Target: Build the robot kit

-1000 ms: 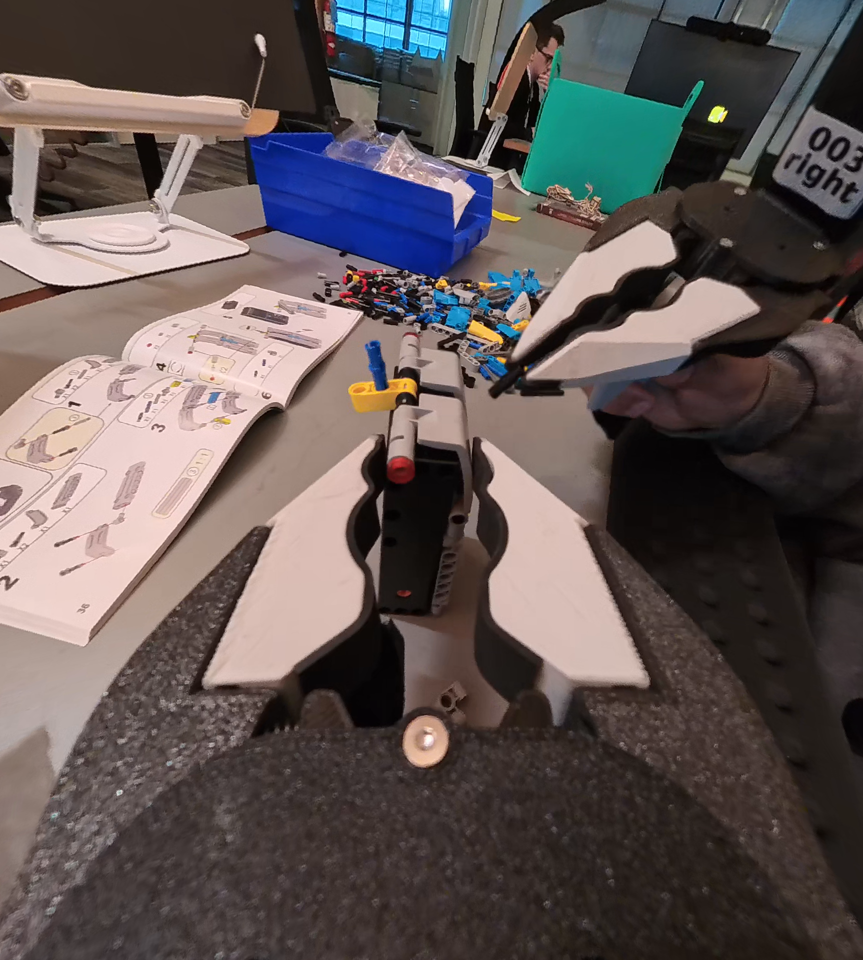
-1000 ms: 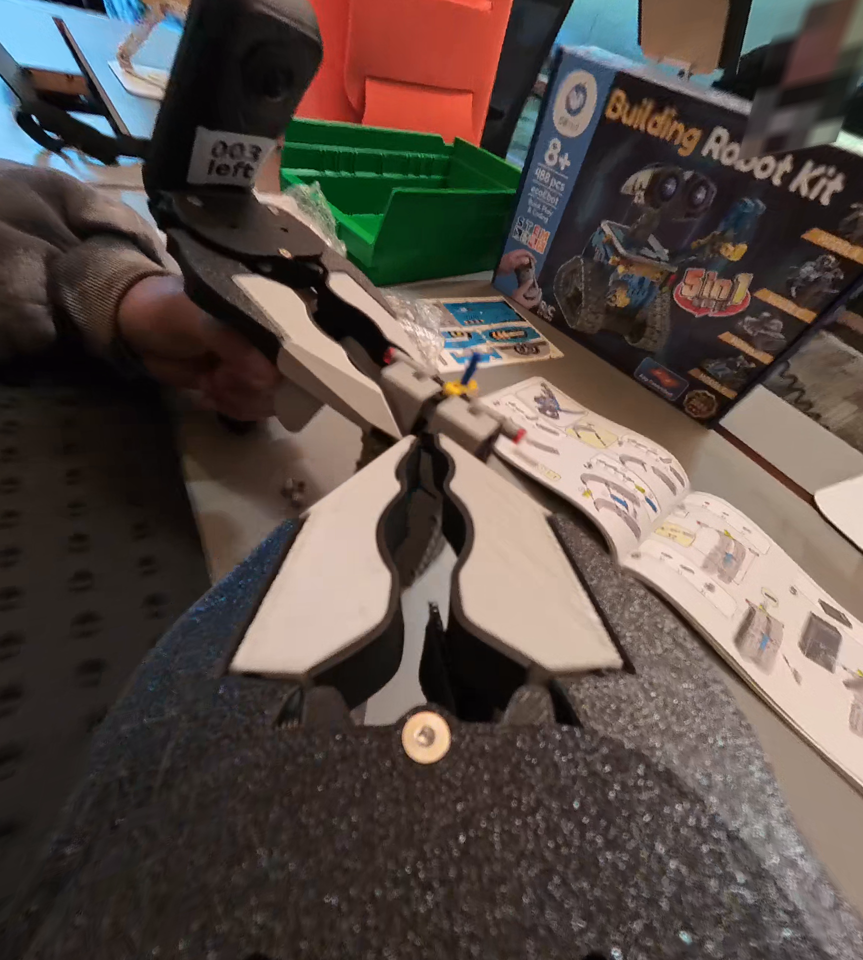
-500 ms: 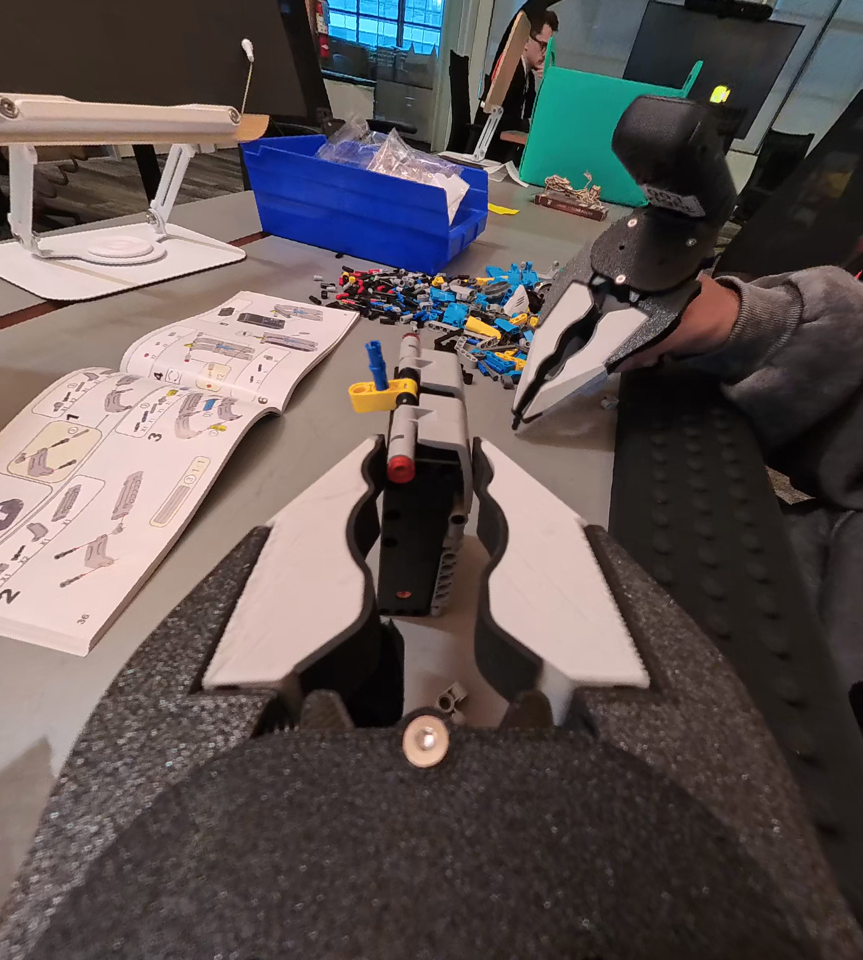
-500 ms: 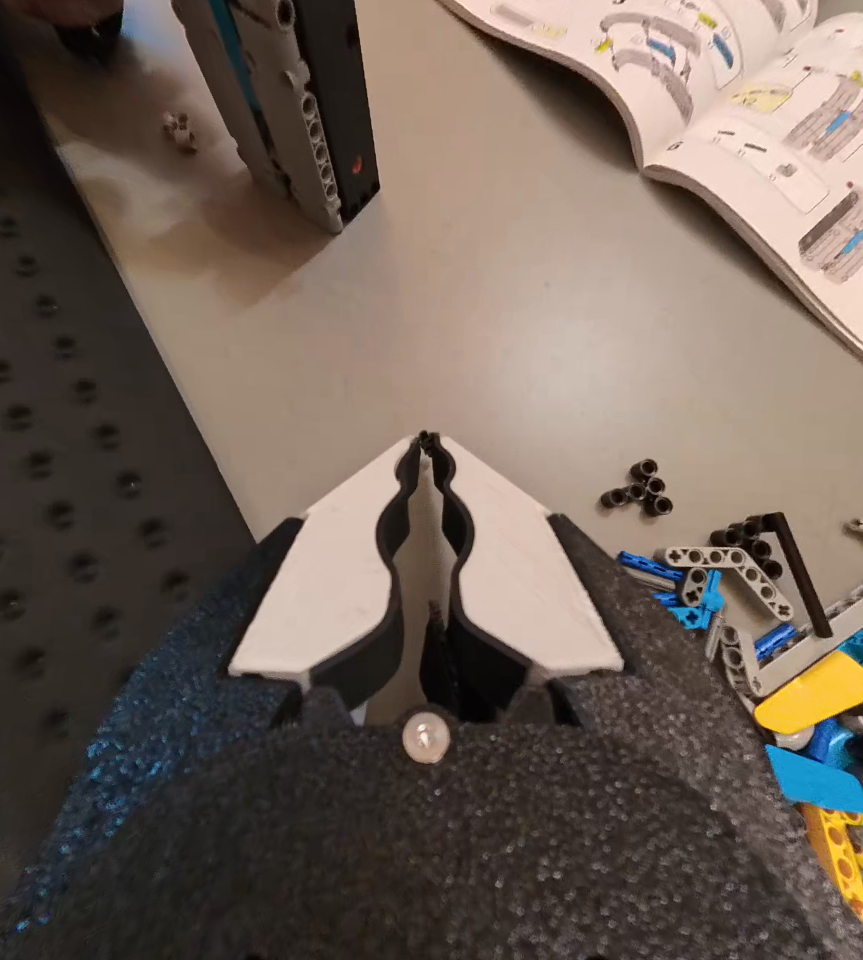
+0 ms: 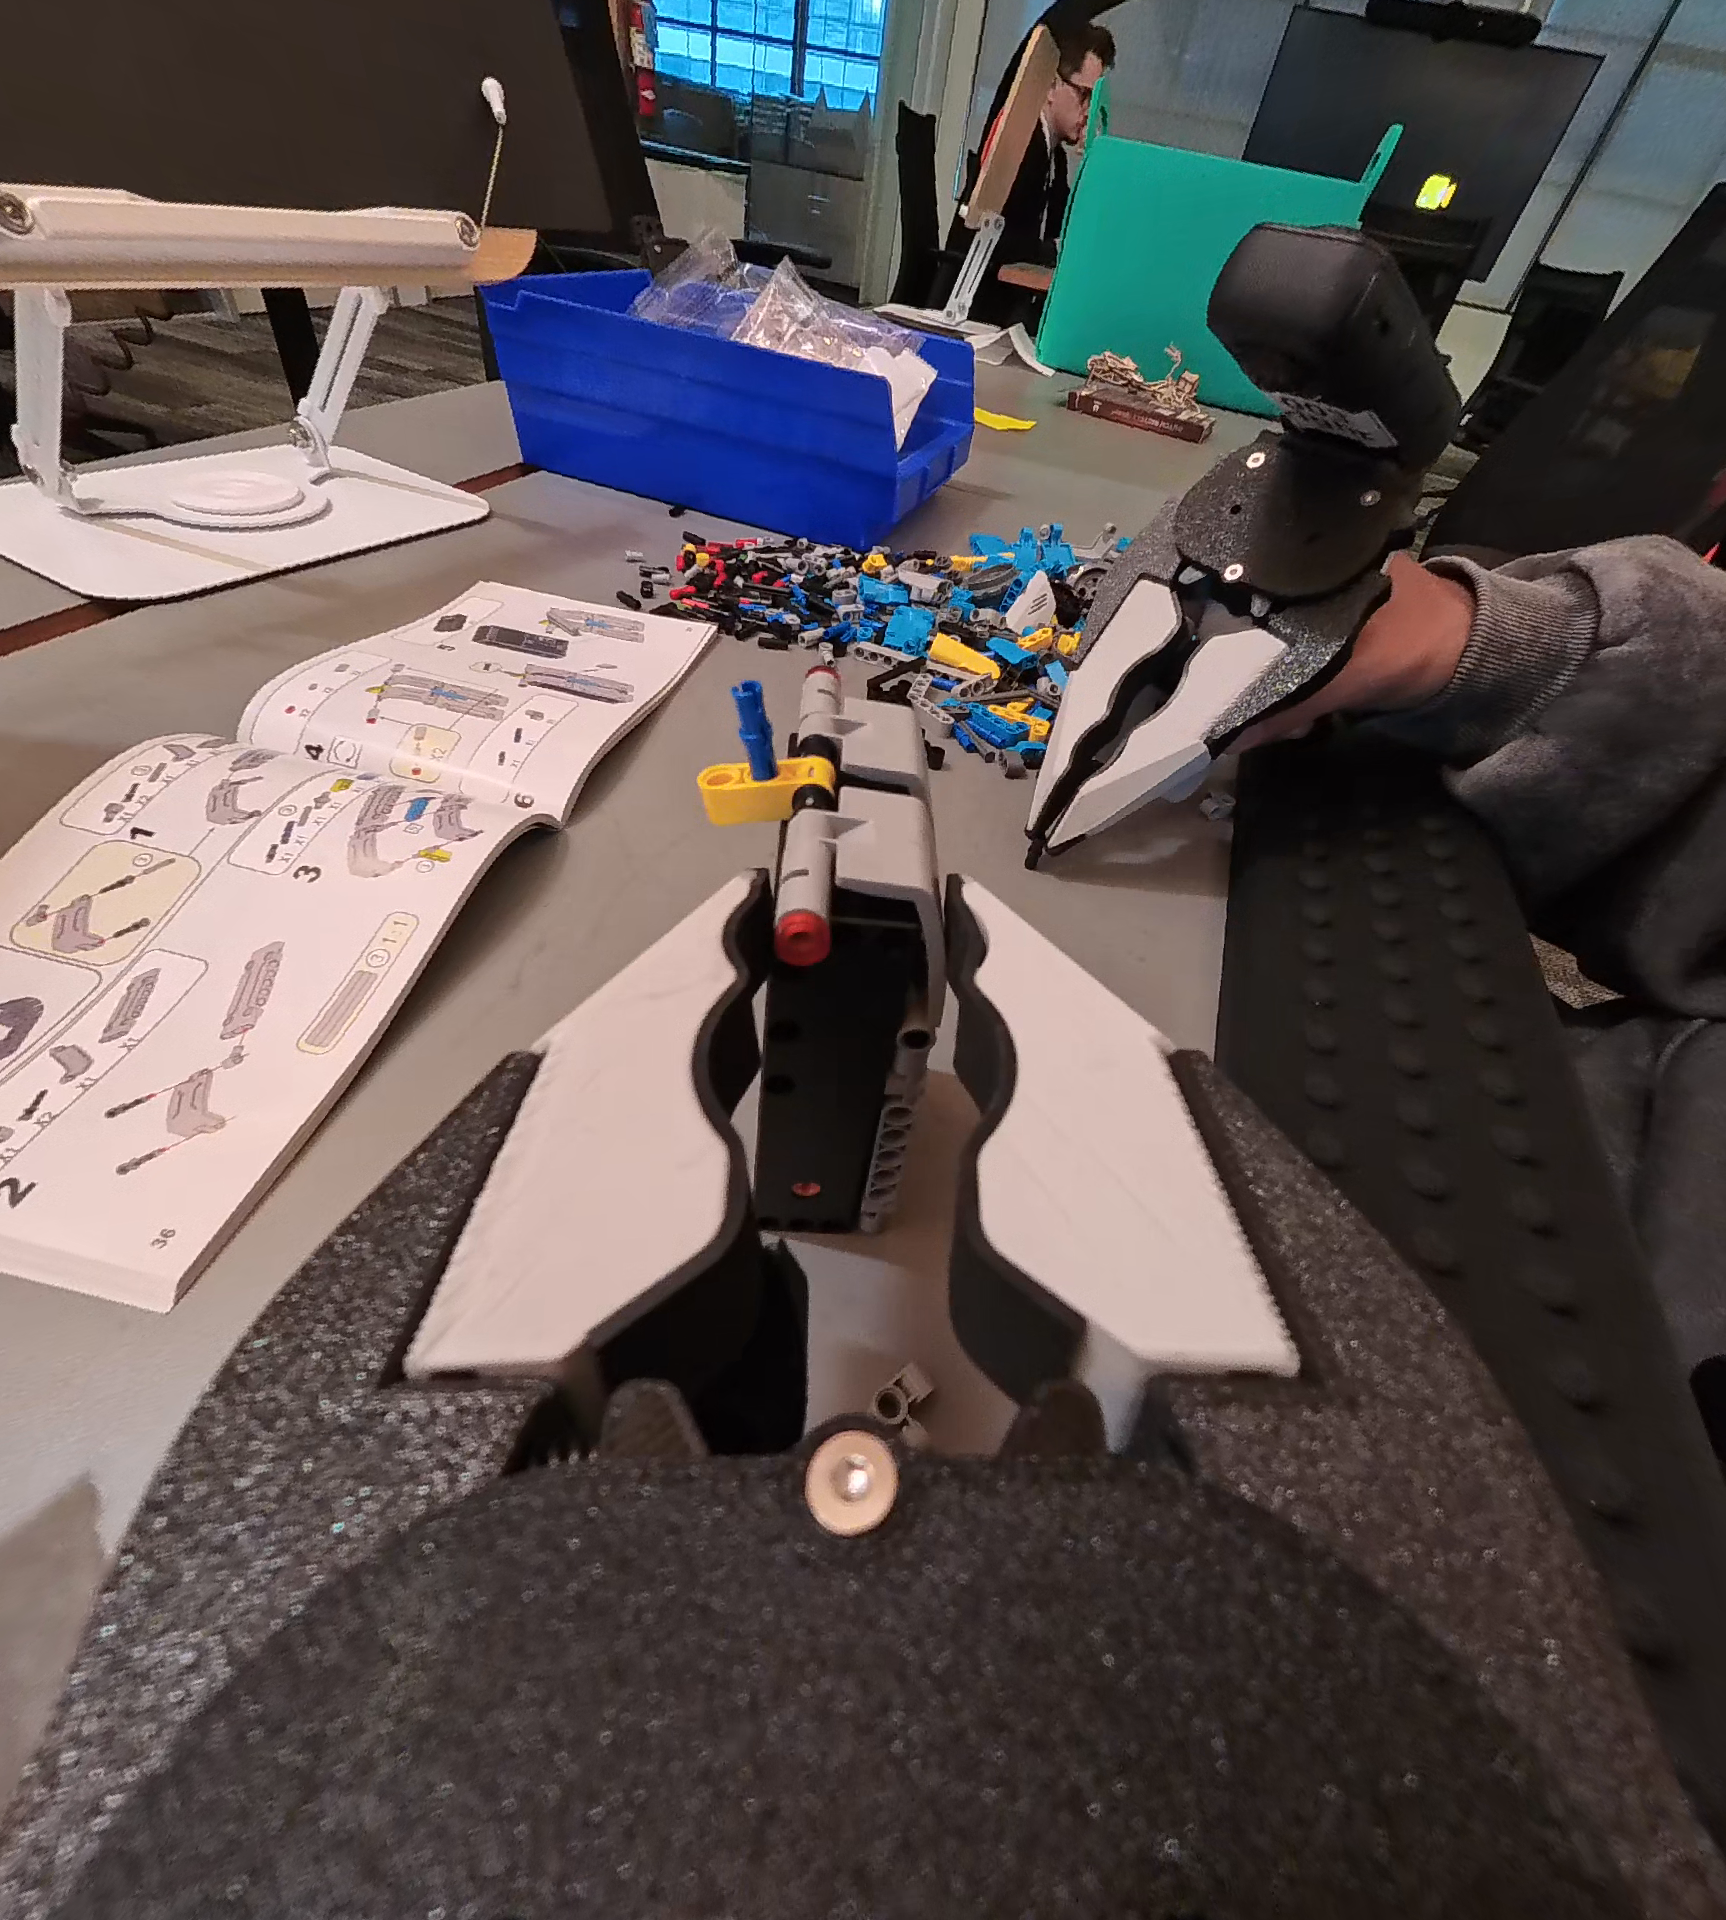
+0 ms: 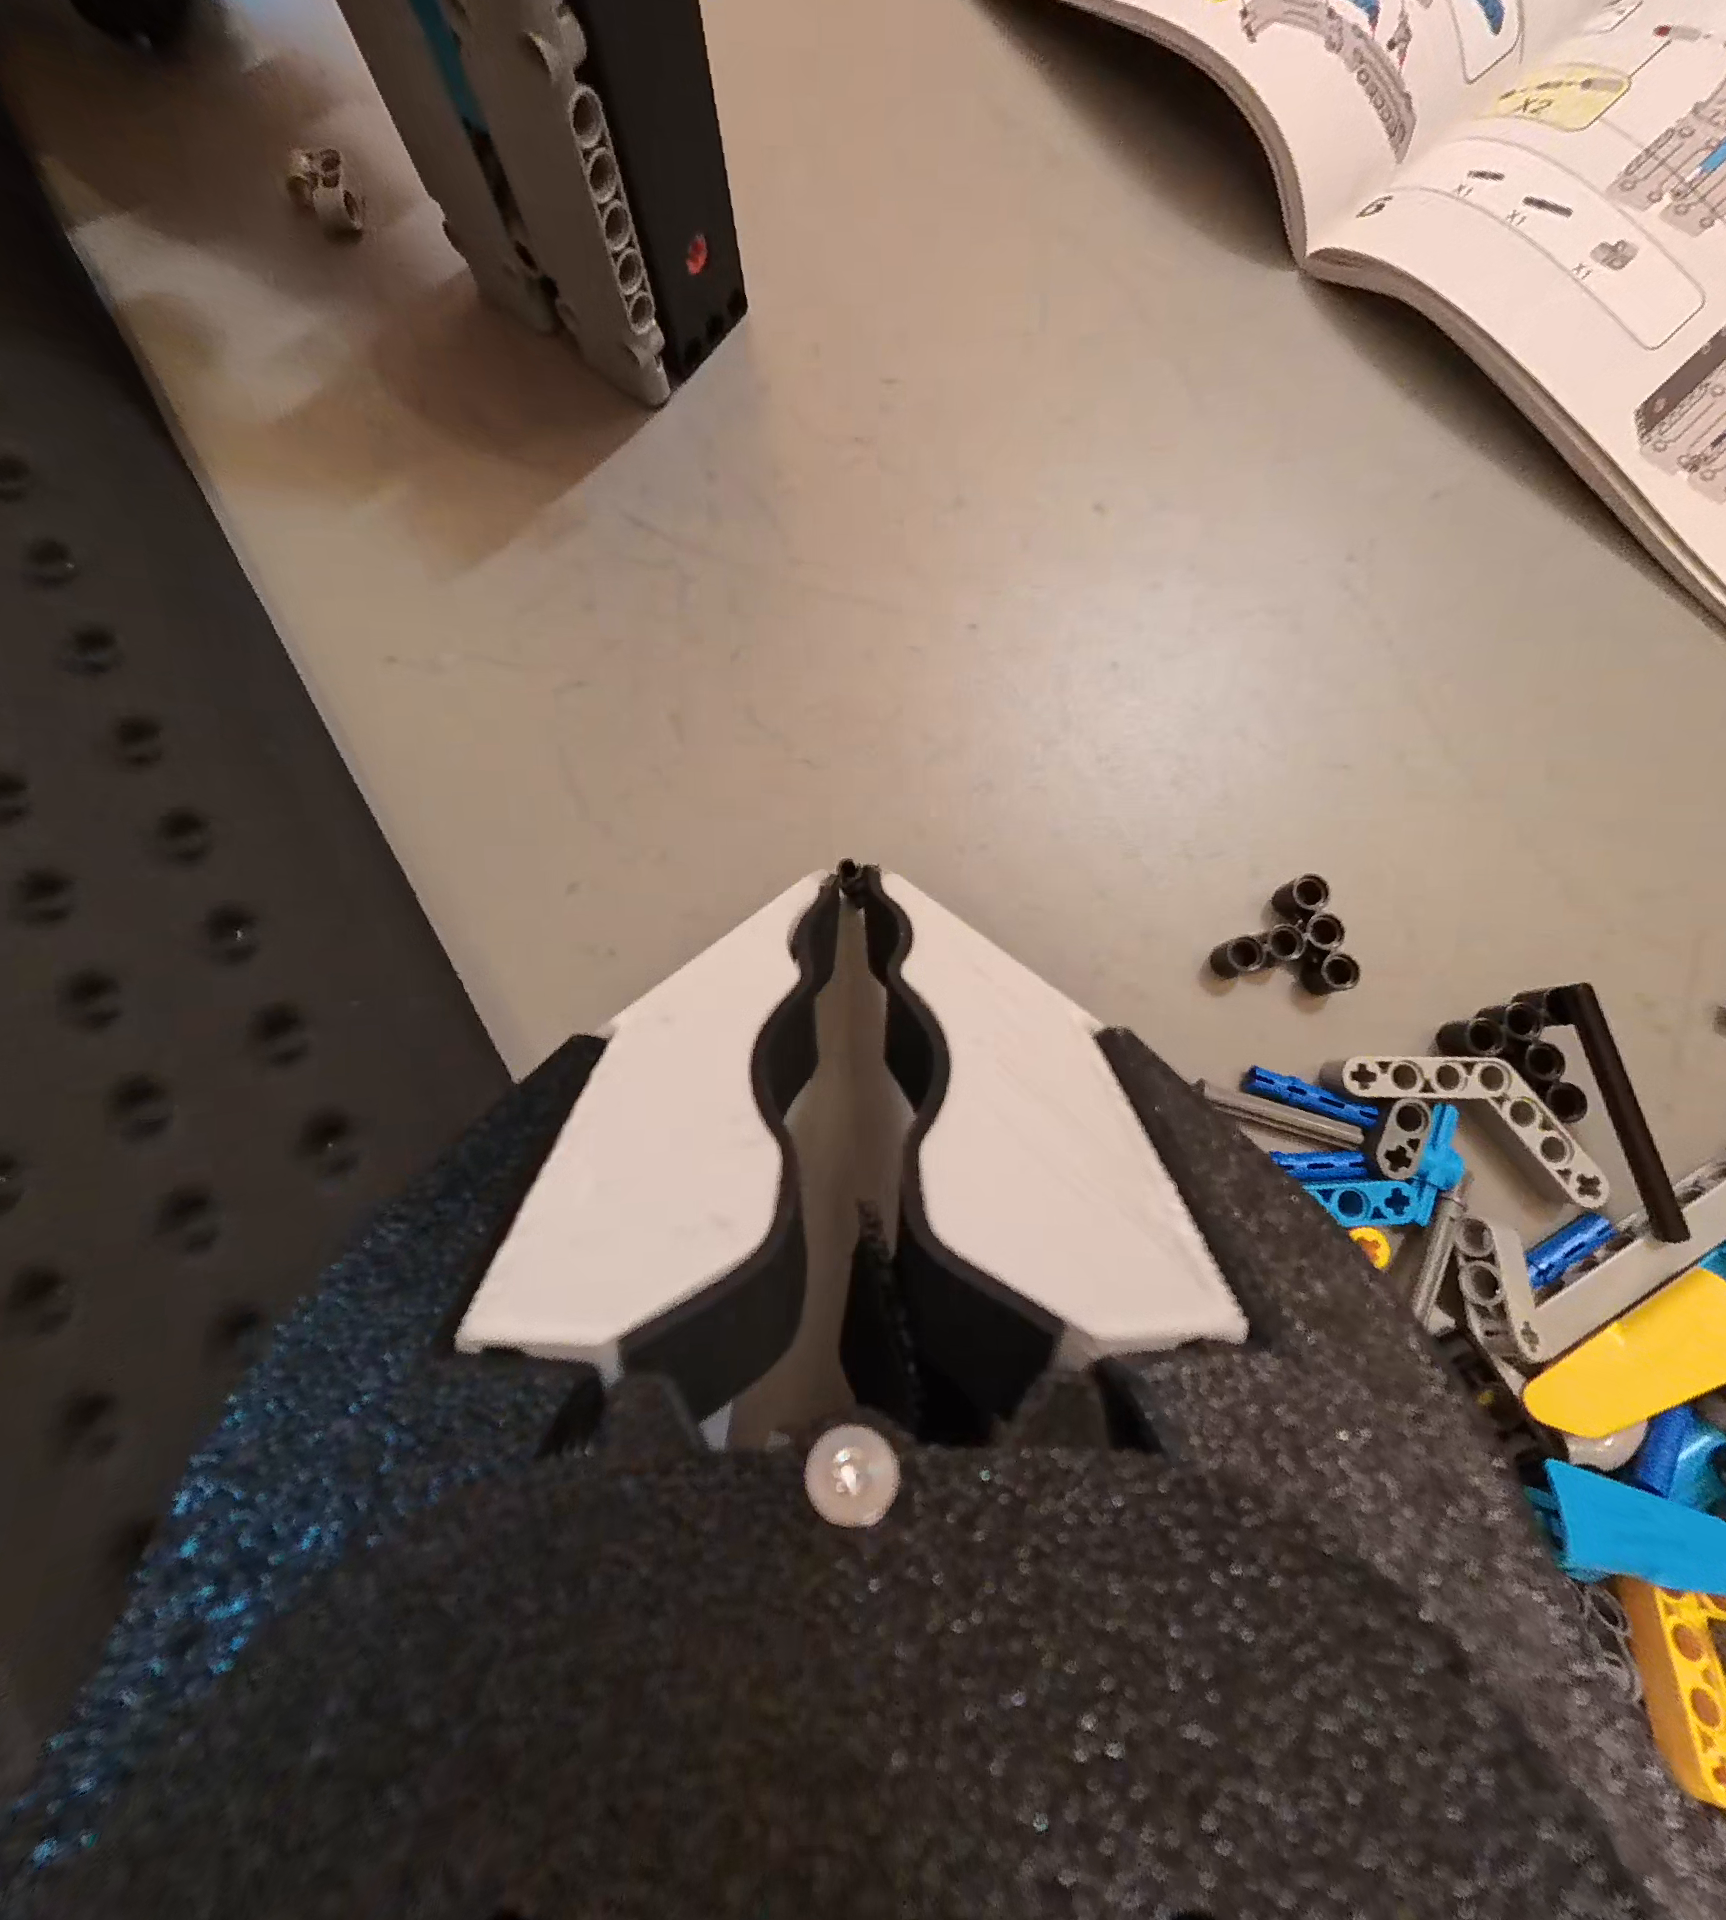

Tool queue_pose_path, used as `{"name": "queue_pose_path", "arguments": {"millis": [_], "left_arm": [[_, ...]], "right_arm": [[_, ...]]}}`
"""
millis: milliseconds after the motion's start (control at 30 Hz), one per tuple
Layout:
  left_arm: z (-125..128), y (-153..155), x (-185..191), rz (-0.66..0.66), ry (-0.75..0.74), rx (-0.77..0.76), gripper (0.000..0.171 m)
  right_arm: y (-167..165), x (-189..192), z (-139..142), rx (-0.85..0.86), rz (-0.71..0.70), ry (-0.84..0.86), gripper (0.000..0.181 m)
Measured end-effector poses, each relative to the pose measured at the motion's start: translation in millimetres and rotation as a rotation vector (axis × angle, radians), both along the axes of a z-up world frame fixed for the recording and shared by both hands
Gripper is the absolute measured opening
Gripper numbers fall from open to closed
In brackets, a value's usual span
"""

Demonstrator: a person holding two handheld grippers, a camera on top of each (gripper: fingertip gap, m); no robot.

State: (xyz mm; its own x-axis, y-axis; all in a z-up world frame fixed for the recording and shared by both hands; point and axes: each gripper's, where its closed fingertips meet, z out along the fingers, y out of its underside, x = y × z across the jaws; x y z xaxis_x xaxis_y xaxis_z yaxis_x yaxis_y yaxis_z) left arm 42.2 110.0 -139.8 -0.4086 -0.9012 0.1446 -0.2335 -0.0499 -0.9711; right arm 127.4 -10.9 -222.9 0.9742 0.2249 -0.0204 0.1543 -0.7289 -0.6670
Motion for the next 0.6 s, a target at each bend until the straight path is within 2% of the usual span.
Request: {"name": "queue_pose_path", "arguments": {"millis": [600], "left_arm": [[0.1,-0.1,-0.1,0.000,0.000,0.000,0.032]], "right_arm": [[0.9,-1.2,-5.0,-0.026,0.010,-0.021,0.005]]}}
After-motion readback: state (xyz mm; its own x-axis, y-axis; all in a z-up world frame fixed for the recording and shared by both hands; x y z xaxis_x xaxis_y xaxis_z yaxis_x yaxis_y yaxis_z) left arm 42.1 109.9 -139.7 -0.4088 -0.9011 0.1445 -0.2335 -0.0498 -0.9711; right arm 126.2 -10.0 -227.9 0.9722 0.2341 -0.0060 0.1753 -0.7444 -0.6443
